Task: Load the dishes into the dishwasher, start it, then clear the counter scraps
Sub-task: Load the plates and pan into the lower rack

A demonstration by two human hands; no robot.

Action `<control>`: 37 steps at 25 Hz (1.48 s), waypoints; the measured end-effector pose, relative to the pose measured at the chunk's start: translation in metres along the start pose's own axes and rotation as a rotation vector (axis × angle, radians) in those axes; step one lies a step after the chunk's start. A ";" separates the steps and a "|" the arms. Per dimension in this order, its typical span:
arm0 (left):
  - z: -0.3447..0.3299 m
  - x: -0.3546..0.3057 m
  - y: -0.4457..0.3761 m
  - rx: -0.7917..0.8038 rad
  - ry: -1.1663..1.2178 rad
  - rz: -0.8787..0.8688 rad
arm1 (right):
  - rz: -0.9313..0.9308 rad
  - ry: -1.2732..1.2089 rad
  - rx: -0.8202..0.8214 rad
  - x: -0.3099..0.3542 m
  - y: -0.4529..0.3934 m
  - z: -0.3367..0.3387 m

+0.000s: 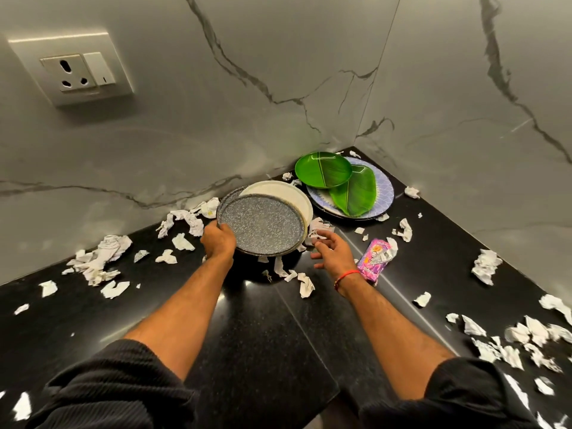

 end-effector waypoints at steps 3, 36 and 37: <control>0.014 0.012 0.017 0.023 0.025 -0.044 | -0.065 -0.067 0.012 -0.008 0.013 0.006; 0.026 0.057 0.252 0.344 0.170 -0.014 | 0.025 -0.217 -0.161 -0.117 0.170 0.152; 0.022 0.056 0.260 0.392 0.187 0.011 | 0.030 -0.254 -0.196 -0.123 0.180 0.157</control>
Point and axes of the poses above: each hand's wrist, its own y-axis away from the middle knuckle, its own z-axis out of the back of the hand, x = y × z, the point moved 1 cm from there along -y, towards the middle knuckle
